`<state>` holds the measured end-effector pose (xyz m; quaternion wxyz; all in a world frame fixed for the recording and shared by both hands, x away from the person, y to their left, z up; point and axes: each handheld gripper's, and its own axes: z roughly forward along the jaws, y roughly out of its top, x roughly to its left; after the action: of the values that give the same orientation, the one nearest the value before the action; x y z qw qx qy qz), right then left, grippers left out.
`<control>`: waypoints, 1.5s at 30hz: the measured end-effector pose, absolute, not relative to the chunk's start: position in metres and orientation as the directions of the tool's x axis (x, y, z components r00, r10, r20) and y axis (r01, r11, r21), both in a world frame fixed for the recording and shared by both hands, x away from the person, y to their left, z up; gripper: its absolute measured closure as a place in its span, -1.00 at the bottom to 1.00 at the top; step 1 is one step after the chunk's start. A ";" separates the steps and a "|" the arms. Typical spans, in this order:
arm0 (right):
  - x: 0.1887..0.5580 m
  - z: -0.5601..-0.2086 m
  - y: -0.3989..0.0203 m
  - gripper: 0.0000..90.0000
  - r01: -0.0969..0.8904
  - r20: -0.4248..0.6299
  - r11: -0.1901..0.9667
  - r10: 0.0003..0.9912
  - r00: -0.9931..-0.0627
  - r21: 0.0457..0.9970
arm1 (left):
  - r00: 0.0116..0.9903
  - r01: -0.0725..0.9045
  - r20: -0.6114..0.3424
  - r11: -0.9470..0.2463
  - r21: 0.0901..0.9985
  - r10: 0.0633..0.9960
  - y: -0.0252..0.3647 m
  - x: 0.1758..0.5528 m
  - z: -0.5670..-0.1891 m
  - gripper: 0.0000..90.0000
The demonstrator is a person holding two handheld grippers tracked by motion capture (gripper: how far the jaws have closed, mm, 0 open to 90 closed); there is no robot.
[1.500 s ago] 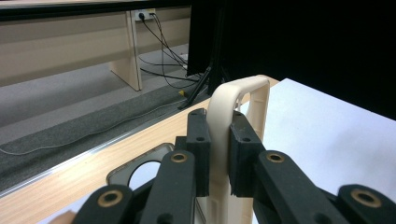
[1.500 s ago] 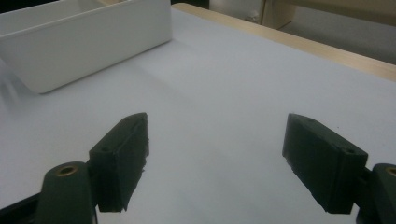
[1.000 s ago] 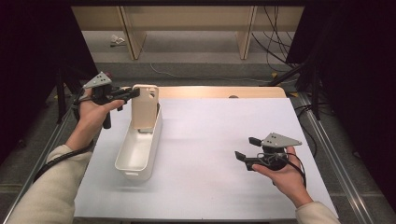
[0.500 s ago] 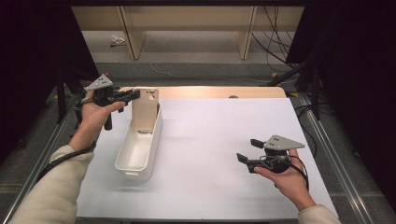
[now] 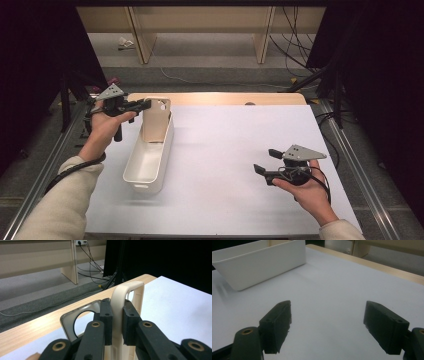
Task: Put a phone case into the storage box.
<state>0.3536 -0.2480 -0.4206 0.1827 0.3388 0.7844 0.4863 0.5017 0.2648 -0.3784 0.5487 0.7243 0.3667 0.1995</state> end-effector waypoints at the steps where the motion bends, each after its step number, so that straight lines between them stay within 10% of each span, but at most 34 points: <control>1: 0.354 -0.421 -0.248 -0.48 0.354 0.043 0.298 0.709 -0.703 0.887 | 0.652 0.314 -0.110 -0.136 0.940 0.750 0.265 0.502 -0.380 0.79; 45: 0.355 -0.421 -0.248 -0.48 0.353 0.036 0.304 0.710 -0.703 0.885 | 0.632 0.378 -0.235 -0.029 0.925 0.738 0.279 0.498 -0.415 0.79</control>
<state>0.3546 -0.2481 -0.4214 0.1850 0.3381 0.7859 0.4836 0.4981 0.2793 -0.4148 0.5712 0.6998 0.3987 0.1579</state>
